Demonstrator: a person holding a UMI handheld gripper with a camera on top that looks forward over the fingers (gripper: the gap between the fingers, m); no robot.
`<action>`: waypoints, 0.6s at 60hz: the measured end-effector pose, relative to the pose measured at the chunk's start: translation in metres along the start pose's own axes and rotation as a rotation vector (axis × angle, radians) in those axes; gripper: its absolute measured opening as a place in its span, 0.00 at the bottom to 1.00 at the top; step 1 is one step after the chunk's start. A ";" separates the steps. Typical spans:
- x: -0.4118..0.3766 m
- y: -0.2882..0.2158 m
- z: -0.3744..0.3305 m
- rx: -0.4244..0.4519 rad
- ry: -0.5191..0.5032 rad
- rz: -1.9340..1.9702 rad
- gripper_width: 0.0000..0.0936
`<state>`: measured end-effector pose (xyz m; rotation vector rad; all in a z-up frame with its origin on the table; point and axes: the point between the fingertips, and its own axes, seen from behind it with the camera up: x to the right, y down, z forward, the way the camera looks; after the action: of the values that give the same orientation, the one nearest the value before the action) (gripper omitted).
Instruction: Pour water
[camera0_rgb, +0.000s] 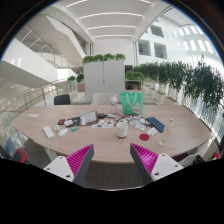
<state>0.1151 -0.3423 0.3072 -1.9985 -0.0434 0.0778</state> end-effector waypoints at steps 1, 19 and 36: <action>0.007 -0.004 -0.007 0.000 0.002 0.002 0.89; 0.027 -0.006 0.020 0.057 0.085 0.013 0.89; 0.169 -0.003 0.094 0.198 0.207 -0.003 0.89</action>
<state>0.2764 -0.2450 0.2646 -1.7986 0.0918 -0.1226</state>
